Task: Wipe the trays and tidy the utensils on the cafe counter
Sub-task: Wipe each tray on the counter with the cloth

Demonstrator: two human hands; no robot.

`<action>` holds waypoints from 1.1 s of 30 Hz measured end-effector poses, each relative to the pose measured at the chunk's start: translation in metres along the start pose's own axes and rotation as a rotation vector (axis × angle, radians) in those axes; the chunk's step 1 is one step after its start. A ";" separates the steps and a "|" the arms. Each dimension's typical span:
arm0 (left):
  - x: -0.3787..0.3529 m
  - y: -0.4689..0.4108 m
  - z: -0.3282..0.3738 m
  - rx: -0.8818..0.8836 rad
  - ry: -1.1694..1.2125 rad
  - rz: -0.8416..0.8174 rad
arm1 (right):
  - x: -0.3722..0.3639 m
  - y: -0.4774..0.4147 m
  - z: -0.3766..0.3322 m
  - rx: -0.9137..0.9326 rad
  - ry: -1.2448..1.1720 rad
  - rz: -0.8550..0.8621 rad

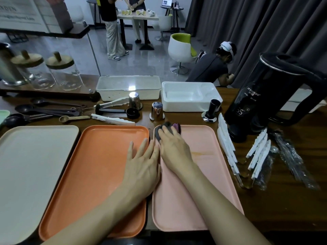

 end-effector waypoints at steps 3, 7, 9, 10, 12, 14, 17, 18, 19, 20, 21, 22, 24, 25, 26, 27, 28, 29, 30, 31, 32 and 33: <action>-0.001 0.000 0.001 0.004 -0.021 -0.015 | 0.002 0.003 0.013 0.031 0.041 -0.009; -0.001 -0.001 0.002 0.010 -0.037 -0.036 | 0.015 0.000 0.063 -0.151 0.101 -0.024; 0.000 0.000 0.002 0.010 -0.040 -0.052 | 0.018 -0.001 0.087 -0.242 0.161 -0.040; 0.000 0.000 0.002 0.010 -0.037 -0.059 | 0.017 -0.002 0.092 -0.258 0.190 -0.059; 0.001 0.000 0.002 0.011 -0.022 -0.068 | 0.015 -0.001 0.088 -0.264 0.213 -0.054; 0.002 0.000 0.001 0.007 -0.010 -0.075 | 0.017 0.001 0.076 -0.261 0.201 0.010; 0.002 -0.001 0.000 -0.011 -0.008 -0.053 | 0.015 0.000 0.050 -0.196 0.146 0.023; 0.001 -0.001 0.000 -0.019 -0.009 -0.044 | 0.013 -0.001 0.040 -0.171 0.112 0.016; 0.001 -0.001 0.000 -0.026 -0.013 -0.035 | 0.011 -0.002 0.029 -0.143 0.080 -0.005; 0.001 -0.002 0.000 -0.030 -0.017 -0.025 | 0.010 -0.003 0.018 -0.107 0.044 -0.026; 0.000 -0.002 0.000 -0.032 -0.024 -0.014 | 0.010 -0.003 0.008 -0.066 0.017 -0.043; -0.001 -0.002 0.000 -0.035 -0.035 0.001 | 0.010 -0.001 0.002 -0.034 0.003 -0.057; -0.004 -0.002 0.000 -0.043 -0.050 0.023 | 0.015 0.004 0.000 0.006 0.006 -0.066; -0.004 -0.002 0.000 -0.045 -0.052 0.026 | 0.017 0.006 0.005 0.009 0.013 -0.070; -0.005 -0.002 0.000 -0.045 -0.051 0.025 | 0.020 0.008 0.013 -0.005 0.020 -0.078; -0.004 -0.003 0.000 -0.044 -0.047 0.022 | 0.024 0.009 0.025 -0.044 0.033 -0.086; -0.005 -0.003 0.000 -0.042 -0.040 0.016 | 0.027 0.011 0.039 -0.100 0.051 -0.086; -0.005 -0.003 0.000 -0.039 -0.030 0.009 | 0.032 0.014 0.053 -0.163 0.070 -0.085; -0.006 -0.003 0.000 -0.035 -0.021 0.001 | 0.036 0.017 0.066 -0.216 0.090 -0.077; -0.006 -0.003 0.000 -0.031 -0.011 -0.008 | 0.038 0.020 0.076 -0.248 0.108 -0.070; -0.006 -0.003 0.000 -0.029 -0.001 -0.009 | 0.039 0.024 0.082 -0.268 0.120 -0.065; -0.006 -0.004 0.000 -0.030 0.010 -0.005 | 0.039 0.027 0.083 -0.281 0.134 -0.062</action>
Point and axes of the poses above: each hand's wrist, its own y-axis away from the middle knuckle, its own x-axis out of the back of the hand, z = x × y, the point moved 4 cm from there along -y, towards the middle knuckle, and after that the axes turned 13 degrees about -x, right-handed, at the moved point
